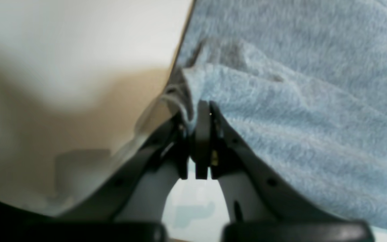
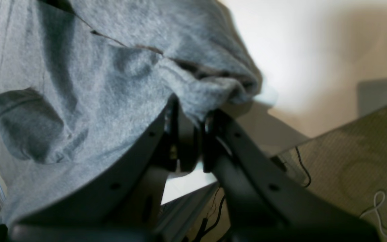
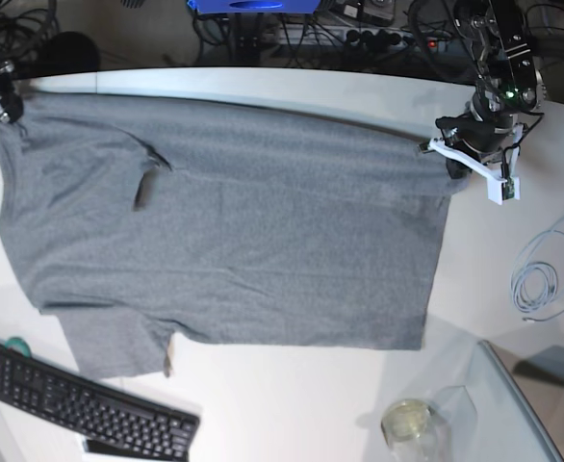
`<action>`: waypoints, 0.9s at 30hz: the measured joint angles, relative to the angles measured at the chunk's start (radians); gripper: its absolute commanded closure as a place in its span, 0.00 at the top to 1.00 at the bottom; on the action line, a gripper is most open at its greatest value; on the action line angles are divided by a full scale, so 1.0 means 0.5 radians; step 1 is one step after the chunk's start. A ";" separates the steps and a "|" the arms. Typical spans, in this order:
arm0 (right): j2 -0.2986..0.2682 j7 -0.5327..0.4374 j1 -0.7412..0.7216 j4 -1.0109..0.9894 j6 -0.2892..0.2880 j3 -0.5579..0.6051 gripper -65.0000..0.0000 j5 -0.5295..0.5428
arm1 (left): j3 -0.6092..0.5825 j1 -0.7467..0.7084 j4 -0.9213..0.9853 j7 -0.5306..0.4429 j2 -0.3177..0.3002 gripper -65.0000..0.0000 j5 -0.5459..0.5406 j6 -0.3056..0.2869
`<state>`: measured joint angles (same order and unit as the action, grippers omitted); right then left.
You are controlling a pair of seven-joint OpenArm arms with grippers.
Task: Layout the t-shirt on the table in an organized manner, then fold the t-shirt properly
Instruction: 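Lower the held edge onto the table with both grippers, laying the shirt flat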
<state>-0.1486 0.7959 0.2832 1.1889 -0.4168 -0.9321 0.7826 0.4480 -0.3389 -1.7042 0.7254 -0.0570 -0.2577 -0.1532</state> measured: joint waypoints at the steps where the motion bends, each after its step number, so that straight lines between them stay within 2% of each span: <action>1: 0.000 -0.004 0.005 0.001 0.000 0.000 0.04 0.000 | 0.000 -0.018 0.000 0.002 0.002 0.00 0.001 0.001; 11: 0.022 -0.021 0.064 0.006 0.000 0.000 0.04 0.005 | 0.014 -0.055 0.172 0.000 0.004 0.00 0.002 0.008; 24: 0.023 -0.021 0.090 0.013 0.000 -0.004 0.08 0.005 | 0.032 -0.087 0.172 0.000 0.053 0.00 0.006 0.009; 25: 0.024 -0.021 0.090 0.013 0.000 -0.004 0.11 0.004 | 0.069 -0.087 0.172 0.002 0.069 0.02 0.001 0.006; 27: 0.024 -0.020 0.089 0.013 0.000 -0.004 0.24 0.002 | 0.192 -0.088 0.172 0.002 0.131 0.18 -0.010 0.006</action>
<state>-0.1368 0.7860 0.3279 1.1954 -0.4168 -0.9340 0.7837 0.5442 -0.3828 -1.6184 0.7265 0.0086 -0.2626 -0.1501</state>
